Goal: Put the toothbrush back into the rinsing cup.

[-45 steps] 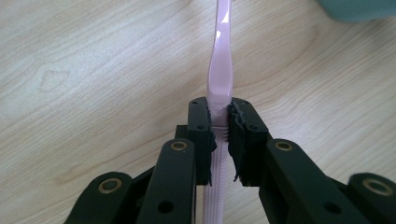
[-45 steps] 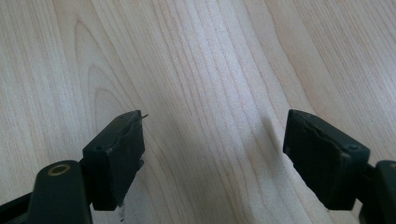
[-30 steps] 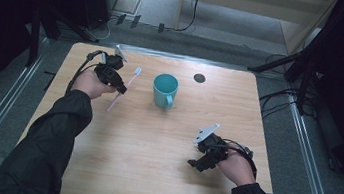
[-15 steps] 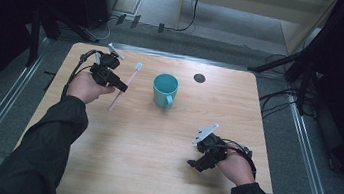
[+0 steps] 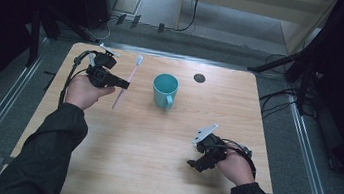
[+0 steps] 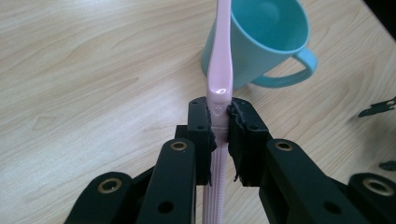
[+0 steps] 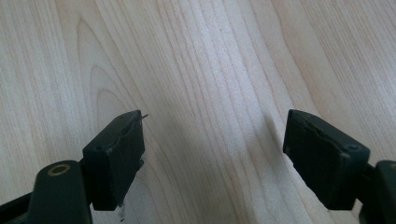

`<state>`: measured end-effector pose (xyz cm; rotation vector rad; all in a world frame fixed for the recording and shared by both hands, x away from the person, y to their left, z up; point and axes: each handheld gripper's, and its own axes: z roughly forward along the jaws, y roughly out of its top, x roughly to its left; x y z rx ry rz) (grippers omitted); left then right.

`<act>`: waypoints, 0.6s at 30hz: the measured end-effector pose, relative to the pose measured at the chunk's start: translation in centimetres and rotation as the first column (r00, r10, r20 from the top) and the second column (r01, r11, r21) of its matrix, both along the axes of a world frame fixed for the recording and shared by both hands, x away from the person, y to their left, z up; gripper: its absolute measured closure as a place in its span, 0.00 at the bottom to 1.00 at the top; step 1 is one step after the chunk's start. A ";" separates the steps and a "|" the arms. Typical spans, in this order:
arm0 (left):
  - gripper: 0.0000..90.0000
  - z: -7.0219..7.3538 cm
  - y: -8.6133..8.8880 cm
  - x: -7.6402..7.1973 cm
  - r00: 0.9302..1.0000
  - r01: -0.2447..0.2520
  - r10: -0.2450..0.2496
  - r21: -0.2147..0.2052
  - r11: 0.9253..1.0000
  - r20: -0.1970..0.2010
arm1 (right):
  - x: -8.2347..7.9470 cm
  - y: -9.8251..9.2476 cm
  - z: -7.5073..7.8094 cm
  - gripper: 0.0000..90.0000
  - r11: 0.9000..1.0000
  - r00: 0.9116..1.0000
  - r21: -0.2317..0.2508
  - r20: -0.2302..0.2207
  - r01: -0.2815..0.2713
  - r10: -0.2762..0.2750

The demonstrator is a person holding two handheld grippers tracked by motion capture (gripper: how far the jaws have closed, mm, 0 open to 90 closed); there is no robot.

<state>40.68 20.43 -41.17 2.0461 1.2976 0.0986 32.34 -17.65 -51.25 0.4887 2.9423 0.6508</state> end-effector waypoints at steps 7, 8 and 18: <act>0.88 0.6 0.5 -1.4 0.996 -0.033 0.037 -0.050 0.998 0.087 | 0.0 0.0 0.0 0.23 1.000 1.000 -0.003 0.001 -0.001 0.001; 0.88 0.7 0.4 -1.5 0.994 -0.032 0.037 -0.045 0.998 0.098 | 0.0 0.0 -0.1 0.23 1.000 1.000 -0.005 0.000 -0.004 0.004; 0.88 1.3 0.1 -2.2 0.986 -0.023 0.033 -0.060 0.998 0.164 | -0.1 0.1 -0.1 0.23 1.000 1.000 -0.007 -0.007 -0.005 0.005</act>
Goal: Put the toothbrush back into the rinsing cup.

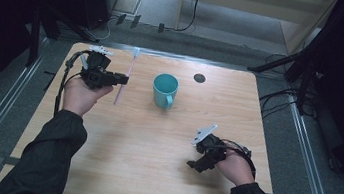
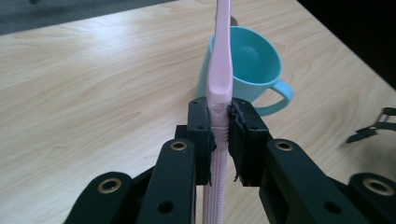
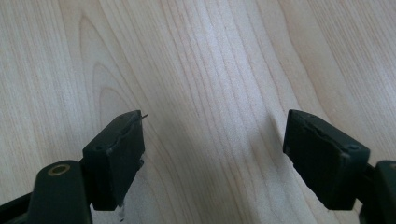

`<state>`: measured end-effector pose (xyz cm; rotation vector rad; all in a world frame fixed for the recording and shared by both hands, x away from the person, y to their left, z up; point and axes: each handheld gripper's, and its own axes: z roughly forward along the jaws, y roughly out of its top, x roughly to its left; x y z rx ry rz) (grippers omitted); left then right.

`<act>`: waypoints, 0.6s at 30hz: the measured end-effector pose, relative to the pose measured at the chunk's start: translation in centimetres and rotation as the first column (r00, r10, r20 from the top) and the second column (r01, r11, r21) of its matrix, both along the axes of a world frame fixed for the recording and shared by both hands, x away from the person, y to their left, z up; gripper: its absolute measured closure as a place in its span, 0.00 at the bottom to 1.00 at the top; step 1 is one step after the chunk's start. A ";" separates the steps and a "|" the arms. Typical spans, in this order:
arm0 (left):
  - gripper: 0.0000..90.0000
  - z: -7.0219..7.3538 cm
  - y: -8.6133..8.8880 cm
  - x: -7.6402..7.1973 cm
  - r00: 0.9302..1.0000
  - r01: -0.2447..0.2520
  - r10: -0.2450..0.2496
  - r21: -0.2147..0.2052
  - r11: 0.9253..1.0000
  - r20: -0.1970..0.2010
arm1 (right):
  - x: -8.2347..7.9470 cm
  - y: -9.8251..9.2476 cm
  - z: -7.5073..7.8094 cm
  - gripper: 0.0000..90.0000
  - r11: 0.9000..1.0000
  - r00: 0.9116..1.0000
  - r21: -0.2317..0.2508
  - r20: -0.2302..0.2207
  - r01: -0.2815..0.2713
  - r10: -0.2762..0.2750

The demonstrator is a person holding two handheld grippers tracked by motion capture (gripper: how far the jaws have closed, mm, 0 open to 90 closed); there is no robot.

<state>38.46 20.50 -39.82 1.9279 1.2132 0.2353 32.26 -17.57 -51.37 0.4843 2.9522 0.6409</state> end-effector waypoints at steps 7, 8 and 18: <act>0.88 0.4 -0.7 -0.1 0.999 0.010 -0.009 -0.026 1.000 0.038 | 0.1 -0.2 0.2 0.23 1.000 1.000 0.013 0.010 0.011 -0.011; 0.88 0.5 -0.8 0.0 0.999 0.010 -0.009 -0.028 1.000 0.035 | 0.1 -0.2 0.1 0.23 1.000 1.000 0.014 0.009 0.006 -0.006; 0.88 1.3 -1.8 0.5 0.998 0.023 -0.021 -0.043 0.999 0.059 | 0.1 -0.1 0.1 0.23 1.000 1.000 0.009 0.002 0.004 -0.004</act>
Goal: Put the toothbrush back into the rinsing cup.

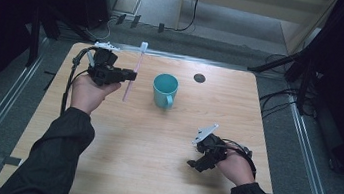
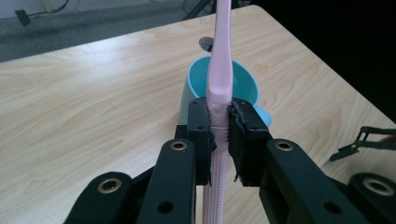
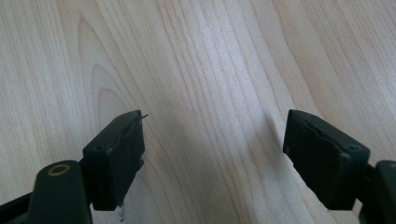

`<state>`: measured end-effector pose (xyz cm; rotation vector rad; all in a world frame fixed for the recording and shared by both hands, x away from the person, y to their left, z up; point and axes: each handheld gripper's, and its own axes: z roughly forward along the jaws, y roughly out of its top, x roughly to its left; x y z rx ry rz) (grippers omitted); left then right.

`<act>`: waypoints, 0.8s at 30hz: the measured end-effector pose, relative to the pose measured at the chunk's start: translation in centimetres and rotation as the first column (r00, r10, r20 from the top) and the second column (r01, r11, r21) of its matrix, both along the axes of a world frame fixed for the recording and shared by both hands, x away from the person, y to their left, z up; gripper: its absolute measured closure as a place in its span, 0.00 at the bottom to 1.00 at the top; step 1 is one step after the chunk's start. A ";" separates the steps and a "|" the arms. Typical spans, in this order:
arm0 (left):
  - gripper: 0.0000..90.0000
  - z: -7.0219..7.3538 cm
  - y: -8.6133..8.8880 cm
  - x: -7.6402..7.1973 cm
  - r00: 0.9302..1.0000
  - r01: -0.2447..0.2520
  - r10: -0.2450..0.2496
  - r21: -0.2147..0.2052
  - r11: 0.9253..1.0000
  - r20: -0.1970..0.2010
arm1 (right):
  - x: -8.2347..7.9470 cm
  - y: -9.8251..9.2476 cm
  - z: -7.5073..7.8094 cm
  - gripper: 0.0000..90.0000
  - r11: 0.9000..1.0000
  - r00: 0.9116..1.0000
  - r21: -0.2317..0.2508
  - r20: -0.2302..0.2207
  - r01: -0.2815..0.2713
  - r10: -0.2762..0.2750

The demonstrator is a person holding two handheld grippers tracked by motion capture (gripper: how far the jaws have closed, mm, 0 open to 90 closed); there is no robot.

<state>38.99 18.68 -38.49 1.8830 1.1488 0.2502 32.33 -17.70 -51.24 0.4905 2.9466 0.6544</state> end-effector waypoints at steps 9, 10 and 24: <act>0.88 1.5 -1.6 1.2 1.000 0.013 -0.014 0.009 1.000 0.017 | 0.0 0.0 0.0 0.23 1.000 1.000 0.001 0.001 0.000 0.000; 0.88 1.5 -1.6 1.2 1.000 0.013 -0.014 0.009 1.000 0.017 | 0.0 0.0 0.0 0.23 1.000 1.000 0.002 0.001 0.000 0.000; 0.88 2.4 -3.7 3.3 0.999 0.025 -0.025 0.012 1.000 0.033 | -0.1 0.0 0.1 0.23 1.000 1.000 0.005 0.007 0.003 -0.003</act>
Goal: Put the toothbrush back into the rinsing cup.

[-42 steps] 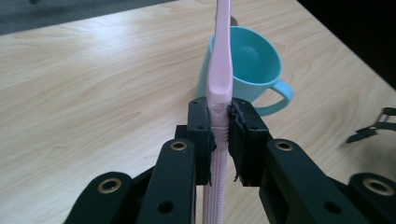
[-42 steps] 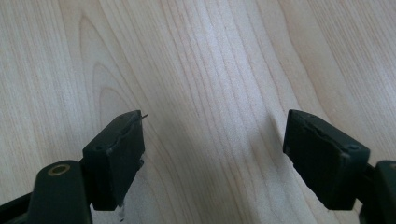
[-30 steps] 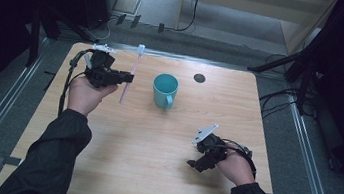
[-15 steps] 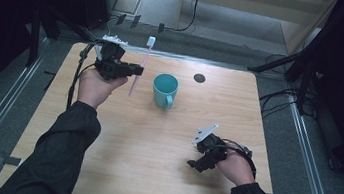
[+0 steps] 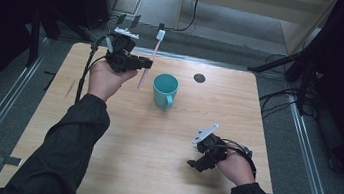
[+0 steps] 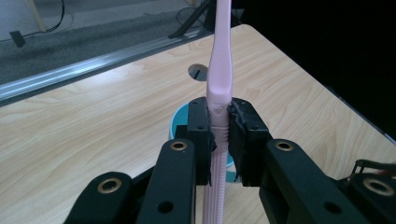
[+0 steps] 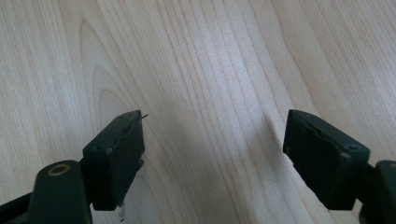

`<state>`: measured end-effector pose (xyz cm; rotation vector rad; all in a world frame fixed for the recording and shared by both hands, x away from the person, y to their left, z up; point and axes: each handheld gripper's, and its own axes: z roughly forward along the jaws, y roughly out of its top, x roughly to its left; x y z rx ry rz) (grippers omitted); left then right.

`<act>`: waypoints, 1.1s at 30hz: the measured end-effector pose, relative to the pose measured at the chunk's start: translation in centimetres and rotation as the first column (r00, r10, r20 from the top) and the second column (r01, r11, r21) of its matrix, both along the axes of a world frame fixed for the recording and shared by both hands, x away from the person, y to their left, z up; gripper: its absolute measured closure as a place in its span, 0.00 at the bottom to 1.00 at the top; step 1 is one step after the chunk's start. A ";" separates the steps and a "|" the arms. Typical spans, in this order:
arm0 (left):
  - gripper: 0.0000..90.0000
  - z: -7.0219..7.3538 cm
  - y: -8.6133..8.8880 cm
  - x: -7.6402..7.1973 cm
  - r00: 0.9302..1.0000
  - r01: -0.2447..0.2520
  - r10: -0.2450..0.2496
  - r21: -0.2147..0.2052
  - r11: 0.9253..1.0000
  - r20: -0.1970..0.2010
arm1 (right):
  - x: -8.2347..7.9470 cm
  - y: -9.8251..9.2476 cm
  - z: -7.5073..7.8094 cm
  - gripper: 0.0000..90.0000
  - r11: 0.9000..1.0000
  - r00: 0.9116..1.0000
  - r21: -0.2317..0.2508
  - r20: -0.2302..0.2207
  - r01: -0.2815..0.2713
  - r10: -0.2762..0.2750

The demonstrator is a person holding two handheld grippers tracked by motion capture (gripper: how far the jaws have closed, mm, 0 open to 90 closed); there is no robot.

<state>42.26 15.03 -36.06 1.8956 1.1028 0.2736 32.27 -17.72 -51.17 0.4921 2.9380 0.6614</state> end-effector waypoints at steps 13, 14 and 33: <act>0.88 -0.1 -1.9 1.8 1.000 0.013 -0.013 0.028 1.000 -0.011 | 0.0 0.0 0.0 0.23 1.000 1.000 0.002 0.000 -0.005 0.005; 0.88 -0.1 -2.3 2.1 1.000 0.012 -0.011 0.030 0.999 -0.005 | 0.0 0.0 0.0 0.23 1.000 1.000 0.003 0.000 -0.004 0.004; 0.88 -1.4 -5.2 4.8 1.000 0.019 -0.019 0.027 0.999 -0.005 | 0.1 -0.2 0.1 0.23 1.000 1.000 0.005 0.003 0.000 0.000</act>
